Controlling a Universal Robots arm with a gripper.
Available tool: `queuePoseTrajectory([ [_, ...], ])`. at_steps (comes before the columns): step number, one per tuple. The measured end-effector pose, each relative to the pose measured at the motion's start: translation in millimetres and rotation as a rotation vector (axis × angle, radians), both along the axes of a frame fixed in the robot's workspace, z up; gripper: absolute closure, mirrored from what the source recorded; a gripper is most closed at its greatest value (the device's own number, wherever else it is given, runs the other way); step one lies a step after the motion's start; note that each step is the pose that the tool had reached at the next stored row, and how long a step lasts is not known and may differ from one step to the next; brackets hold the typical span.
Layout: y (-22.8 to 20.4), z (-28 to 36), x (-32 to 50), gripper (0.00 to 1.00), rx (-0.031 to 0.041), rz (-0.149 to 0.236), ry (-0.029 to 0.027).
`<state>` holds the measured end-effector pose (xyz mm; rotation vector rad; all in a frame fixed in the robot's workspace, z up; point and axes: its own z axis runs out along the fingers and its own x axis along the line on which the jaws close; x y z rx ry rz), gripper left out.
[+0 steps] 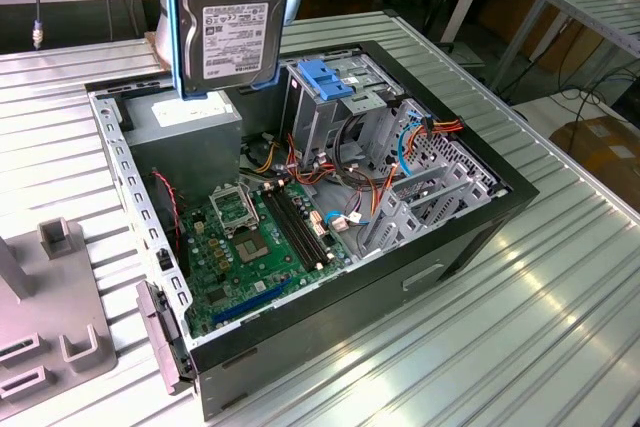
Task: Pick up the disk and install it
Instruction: 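Insert the disk into the insertion slot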
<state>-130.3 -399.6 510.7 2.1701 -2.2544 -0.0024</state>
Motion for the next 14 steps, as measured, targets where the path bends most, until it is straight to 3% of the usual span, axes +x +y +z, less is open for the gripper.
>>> queuePoseTrajectory([
  [14, -11.0, 0.0, 3.1, 0.63, 0.0000, 0.000, 0.0000],
])
